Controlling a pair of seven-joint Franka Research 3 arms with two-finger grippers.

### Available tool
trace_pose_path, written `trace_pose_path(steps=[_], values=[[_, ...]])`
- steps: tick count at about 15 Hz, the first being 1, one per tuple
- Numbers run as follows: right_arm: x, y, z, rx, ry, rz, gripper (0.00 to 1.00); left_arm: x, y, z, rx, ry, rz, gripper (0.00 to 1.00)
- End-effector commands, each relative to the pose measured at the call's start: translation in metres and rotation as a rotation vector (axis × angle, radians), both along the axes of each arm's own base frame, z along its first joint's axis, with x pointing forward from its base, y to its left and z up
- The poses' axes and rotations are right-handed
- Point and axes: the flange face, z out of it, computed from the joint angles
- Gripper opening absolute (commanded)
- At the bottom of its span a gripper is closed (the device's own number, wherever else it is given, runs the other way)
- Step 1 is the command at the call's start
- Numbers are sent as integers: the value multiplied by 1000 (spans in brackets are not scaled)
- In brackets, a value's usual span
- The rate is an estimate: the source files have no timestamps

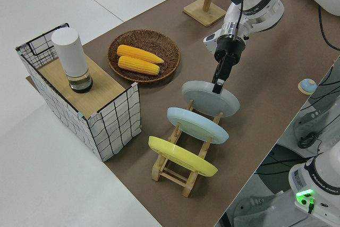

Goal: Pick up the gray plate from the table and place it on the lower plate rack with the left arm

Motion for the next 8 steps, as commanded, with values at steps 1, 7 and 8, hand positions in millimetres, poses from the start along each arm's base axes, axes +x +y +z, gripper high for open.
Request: trace_pose_path(steps=[1,7,8], values=[[-2,-1,4,-3,2,-14,983,4,-2,-11,37,1,1,0],[-2,-1,4,-3,2,-14,983,4,-3,-13,37,6,-3,232],[-2,-1,4,-3,2,-14,983,4,-4,-13,39,8,-4,406]])
